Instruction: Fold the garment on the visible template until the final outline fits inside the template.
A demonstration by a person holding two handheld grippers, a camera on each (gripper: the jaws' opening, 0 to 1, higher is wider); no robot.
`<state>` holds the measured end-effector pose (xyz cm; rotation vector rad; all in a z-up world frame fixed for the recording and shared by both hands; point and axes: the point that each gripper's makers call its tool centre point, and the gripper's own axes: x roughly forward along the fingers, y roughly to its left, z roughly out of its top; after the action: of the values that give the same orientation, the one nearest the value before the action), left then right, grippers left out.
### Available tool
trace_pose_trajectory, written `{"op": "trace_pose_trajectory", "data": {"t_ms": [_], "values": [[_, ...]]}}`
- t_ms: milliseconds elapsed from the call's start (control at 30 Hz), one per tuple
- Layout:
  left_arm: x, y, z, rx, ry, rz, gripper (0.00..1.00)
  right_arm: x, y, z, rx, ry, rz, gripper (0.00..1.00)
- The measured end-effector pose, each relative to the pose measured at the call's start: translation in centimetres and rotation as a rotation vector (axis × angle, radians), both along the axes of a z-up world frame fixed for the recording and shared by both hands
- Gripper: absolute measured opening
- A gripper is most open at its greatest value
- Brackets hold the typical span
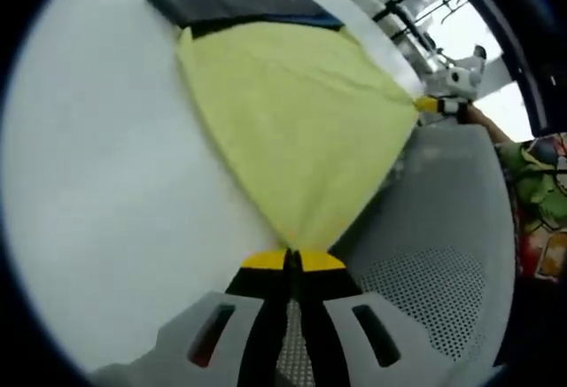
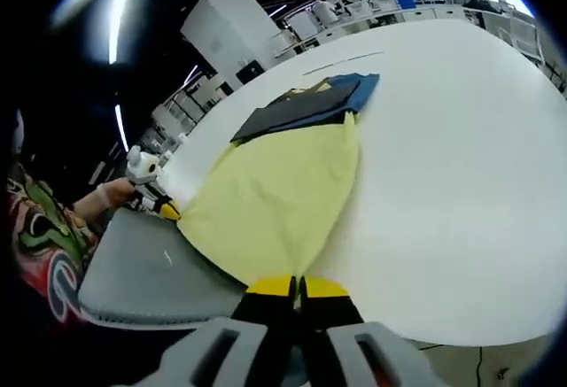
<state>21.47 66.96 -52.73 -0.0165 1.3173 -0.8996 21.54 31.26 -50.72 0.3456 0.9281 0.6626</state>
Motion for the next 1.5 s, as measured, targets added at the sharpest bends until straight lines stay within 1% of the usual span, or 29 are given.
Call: {"op": "trace_pose_trajectory", "data": {"t_ms": [133, 200, 300, 333, 400, 533, 633, 767, 800, 900, 967, 1033, 1067, 1133, 1267, 1367, 1433, 1467, 1500], "values": [[0.8, 0.1, 0.9, -0.036, -0.013, 0.049, 0.00, 0.4, -0.1, 0.6, 0.018, -0.006, -0.015, 0.00], [1.5, 0.1, 1.8, -0.065, -0.031, 0.085, 0.00, 0.6, 0.0, 1.1, 0.037, -0.005, -0.029, 0.00], [2.9, -0.2, 3.5, -0.124, -0.076, 0.141, 0.00, 1.2, 0.0, 2.1, 0.068, -0.018, -0.051, 0.00], [3.6, -0.4, 4.4, -0.160, -0.097, 0.163, 0.00, 1.6, 0.0, 2.5, 0.083, -0.023, -0.067, 0.00], [4.7, -0.4, 5.4, -0.207, -0.098, 0.232, 0.00, 2.4, -0.1, 3.2, 0.112, -0.027, -0.090, 0.00], [7.0, -0.4, 7.2, -0.249, -0.162, 0.274, 0.00, 4.2, -0.3, 4.9, 0.164, -0.053, -0.125, 0.00], [9.0, -0.6, 8.7, -0.276, -0.213, 0.298, 0.00, 5.6, -0.1, 6.4, 0.175, -0.081, -0.132, 0.00], [11.6, -0.9, 10.1, -0.286, -0.281, 0.305, 0.00, 8.0, 0.1, 7.8, 0.158, -0.127, -0.122, 0.00], [11.9, -1.0, 10.3, -0.286, -0.288, 0.304, 0.00, 8.5, 0.1, 8.1, 0.155, -0.136, -0.122, 0.00], [13.7, -1.0, 10.9, -0.283, -0.322, 0.302, 0.00, 10.3, 0.3, 9.0, 0.153, -0.162, -0.116, 0.00], [14.6, -1.0, 11.3, -0.288, -0.336, 0.301, 0.00, 11.3, 0.4, 9.4, 0.140, -0.182, -0.107, 0.00], [15.7, -0.9, 11.8, -0.294, -0.356, 0.307, 0.00, 12.4, 0.4, 9.9, 0.130, -0.198, -0.101, 0.00], [16.4, -0.8, 12.0, -0.296, -0.373, 0.315, 0.00, 13.0, 0.4, 10.3, 0.133, -0.210, -0.099, 0.00], [17.5, -0.8, 12.4, -0.307, -0.388, 0.328, 0.00, 14.2, 0.4, 10.9, 0.134, -0.224, -0.102, 0.00], [19.4, -0.8, 12.8, -0.305, -0.424, 0.331, 0.00, 16.2, 0.3, 11.5, 0.114, -0.252, -0.088, 0.00], [20.8, -0.7, 13.1, -0.311, -0.445, 0.344, 0.00, 17.9, 0.2, 12.0, 0.105, -0.274, -0.092, 0.00], [22.1, -0.7, 13.3, -0.307, -0.475, 0.345, 0.00, 19.5, 0.1, 12.3, 0.098, -0.285, -0.095, 0.00], [22.3, -0.7, 13.3, -0.305, -0.478, 0.346, 0.00, 19.9, 0.2, 12.4, 0.094, -0.291, -0.090, 0.00], [23.0, -0.7, 13.3, -0.304, -0.482, 0.348, 0.00, 20.6, 0.1, 12.5, 0.088, -0.298, -0.091, 0.00]]}}
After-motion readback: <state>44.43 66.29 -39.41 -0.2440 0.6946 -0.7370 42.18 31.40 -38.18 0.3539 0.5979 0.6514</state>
